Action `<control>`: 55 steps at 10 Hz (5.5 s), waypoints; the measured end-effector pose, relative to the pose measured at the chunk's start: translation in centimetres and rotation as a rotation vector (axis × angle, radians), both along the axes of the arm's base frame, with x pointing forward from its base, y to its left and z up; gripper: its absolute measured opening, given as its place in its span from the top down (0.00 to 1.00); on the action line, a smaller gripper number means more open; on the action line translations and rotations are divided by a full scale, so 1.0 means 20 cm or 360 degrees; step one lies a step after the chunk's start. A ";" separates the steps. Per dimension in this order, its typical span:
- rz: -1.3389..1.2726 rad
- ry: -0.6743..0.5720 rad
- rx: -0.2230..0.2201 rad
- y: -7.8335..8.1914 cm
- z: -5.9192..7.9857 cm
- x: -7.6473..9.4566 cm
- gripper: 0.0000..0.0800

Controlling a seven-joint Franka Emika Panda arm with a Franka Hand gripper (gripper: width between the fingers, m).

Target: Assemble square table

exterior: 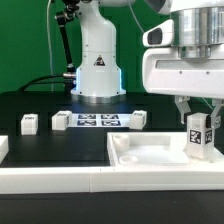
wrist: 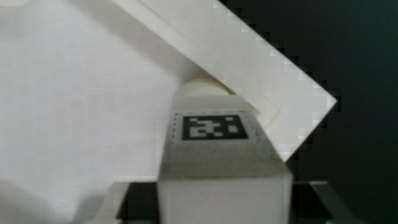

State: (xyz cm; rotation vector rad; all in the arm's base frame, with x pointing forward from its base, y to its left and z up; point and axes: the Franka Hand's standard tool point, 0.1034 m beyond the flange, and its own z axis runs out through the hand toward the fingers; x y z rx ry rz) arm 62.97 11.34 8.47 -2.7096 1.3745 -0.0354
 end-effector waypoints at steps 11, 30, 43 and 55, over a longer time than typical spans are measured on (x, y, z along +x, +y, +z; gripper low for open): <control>0.0996 -0.0069 -0.0084 0.03 0.00 0.00 0.19; 0.1887 -0.0113 -0.0164 0.02 -0.01 -0.01 0.64; -0.0121 -0.0040 -0.0004 0.01 -0.02 -0.02 0.64; 0.0996 -0.0119 -0.0095 0.02 -0.03 -0.01 0.19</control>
Offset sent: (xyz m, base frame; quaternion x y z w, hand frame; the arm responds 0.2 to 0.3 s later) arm 0.0009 0.0047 0.0016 -0.0193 -0.0102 -0.0872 0.9960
